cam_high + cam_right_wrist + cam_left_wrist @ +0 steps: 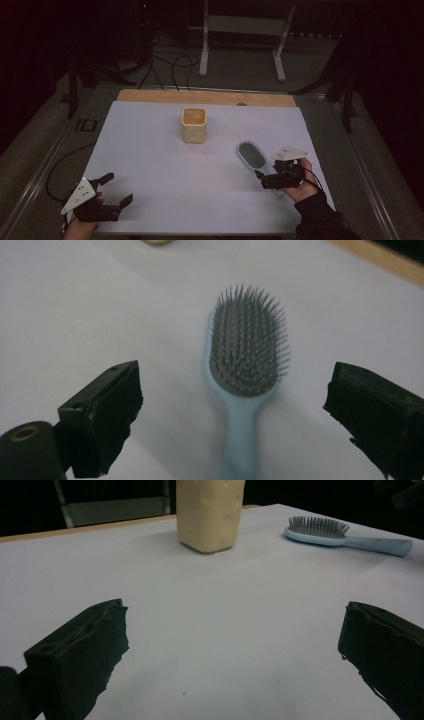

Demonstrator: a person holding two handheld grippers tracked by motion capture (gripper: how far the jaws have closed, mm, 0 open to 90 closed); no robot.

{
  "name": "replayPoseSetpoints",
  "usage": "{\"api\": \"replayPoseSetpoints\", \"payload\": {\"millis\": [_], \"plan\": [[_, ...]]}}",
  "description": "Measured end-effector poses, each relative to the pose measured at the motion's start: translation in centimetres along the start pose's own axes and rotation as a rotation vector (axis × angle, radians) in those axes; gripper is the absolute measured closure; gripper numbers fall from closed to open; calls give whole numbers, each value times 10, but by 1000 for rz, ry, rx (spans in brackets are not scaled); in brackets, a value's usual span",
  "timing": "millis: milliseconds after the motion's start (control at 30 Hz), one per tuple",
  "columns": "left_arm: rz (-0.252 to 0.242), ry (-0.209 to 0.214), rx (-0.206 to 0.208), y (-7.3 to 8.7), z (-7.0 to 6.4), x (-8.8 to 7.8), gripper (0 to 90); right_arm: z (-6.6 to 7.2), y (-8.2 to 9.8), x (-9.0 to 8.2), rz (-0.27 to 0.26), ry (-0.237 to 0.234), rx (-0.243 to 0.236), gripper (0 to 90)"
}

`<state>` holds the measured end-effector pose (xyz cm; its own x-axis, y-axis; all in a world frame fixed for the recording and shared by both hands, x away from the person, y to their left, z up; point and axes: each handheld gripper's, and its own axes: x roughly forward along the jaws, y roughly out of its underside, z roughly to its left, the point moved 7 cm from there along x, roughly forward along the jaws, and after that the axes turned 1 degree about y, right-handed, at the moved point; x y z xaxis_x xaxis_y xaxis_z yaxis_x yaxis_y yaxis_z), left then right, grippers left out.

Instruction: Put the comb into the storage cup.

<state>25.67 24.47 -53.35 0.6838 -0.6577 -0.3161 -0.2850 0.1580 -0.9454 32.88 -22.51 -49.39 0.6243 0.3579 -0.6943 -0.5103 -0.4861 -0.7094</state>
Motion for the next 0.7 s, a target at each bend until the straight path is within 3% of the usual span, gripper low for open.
{"api": "replayPoseSetpoints", "payload": {"millis": [300,500,700], "plan": [[-6,-3,2,-1,0,0,0,-6,20,25,109,-5,74,80],[-6,-3,1,-1,0,-1,0,-8,25,34,174,14,118,125],[-8,-5,1,-1,0,-1,0,-10,33,41,276,24,167,181]]}}
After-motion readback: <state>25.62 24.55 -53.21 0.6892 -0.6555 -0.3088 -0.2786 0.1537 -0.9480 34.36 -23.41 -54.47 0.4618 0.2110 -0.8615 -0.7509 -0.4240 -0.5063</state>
